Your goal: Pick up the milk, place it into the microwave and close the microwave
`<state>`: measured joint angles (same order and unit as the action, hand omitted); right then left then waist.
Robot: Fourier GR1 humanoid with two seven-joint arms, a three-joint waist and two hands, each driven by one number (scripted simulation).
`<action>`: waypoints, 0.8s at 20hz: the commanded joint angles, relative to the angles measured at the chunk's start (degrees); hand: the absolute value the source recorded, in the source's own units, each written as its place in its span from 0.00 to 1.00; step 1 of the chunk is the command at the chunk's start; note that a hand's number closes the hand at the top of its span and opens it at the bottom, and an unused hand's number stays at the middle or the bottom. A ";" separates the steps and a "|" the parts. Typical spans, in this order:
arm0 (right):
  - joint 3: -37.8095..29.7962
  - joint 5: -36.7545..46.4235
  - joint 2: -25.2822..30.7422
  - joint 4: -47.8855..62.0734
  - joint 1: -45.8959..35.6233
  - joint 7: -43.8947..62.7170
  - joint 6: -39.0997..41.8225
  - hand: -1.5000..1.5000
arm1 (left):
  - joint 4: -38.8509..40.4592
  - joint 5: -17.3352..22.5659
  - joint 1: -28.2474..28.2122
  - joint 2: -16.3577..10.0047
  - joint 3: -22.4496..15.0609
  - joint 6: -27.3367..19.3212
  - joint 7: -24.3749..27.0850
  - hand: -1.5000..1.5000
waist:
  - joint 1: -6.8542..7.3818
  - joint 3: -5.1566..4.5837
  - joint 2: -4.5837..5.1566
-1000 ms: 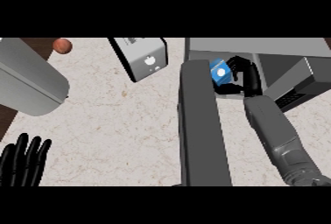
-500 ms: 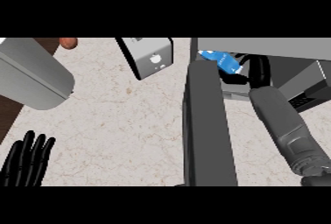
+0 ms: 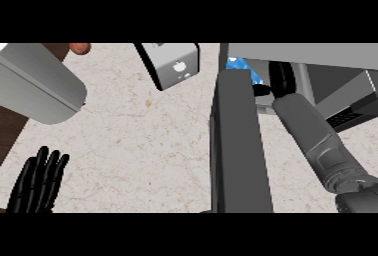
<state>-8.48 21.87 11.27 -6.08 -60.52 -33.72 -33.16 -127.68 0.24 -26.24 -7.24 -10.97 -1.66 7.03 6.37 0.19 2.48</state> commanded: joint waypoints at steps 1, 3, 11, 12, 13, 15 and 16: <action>0.47 0.71 -1.11 1.14 -1.29 0.63 0.65 0.00 | 0.79 -2.26 1.52 0.94 -1.06 -1.27 -0.28 0.00 | -0.48 0.03 -0.02; -0.54 -0.20 -1.46 0.35 0.60 -1.77 -0.76 0.00 | -0.75 0.31 1.29 -0.29 1.54 -0.28 -0.88 0.00 | -0.21 0.05 0.08; -2.79 -1.84 -1.12 0.37 0.48 -0.90 -3.83 0.00 | -0.60 -3.07 -1.54 0.93 -2.29 -1.00 0.10 0.00 | -0.56 0.03 -0.16; -2.88 -1.86 0.99 0.28 0.13 -1.18 -2.07 0.00 | -0.57 -4.31 -0.72 0.69 -2.67 -1.00 0.54 0.00 | -0.72 0.05 -0.10; -3.79 -2.78 1.49 -0.49 0.28 -1.96 -1.33 0.00 | -1.16 -3.29 -0.97 0.75 -2.46 -0.92 -0.66 0.00 | -1.40 0.03 -0.42; -4.24 -3.05 1.28 -0.76 1.30 -3.44 -2.62 0.00 | 0.32 -3.99 0.02 0.79 -2.07 -1.08 0.21 0.00 | -1.30 0.02 -0.21; -3.96 -2.72 0.99 -0.67 0.81 -3.24 -2.75 0.00 | 0.28 -3.57 -0.07 0.59 -1.90 -0.76 0.09 0.00 | -1.56 -0.01 -0.47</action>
<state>-11.81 19.55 11.73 -6.38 -60.17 -35.67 -35.50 -128.15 -3.26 -26.81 -6.52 -13.07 -2.65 6.97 5.20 0.21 2.13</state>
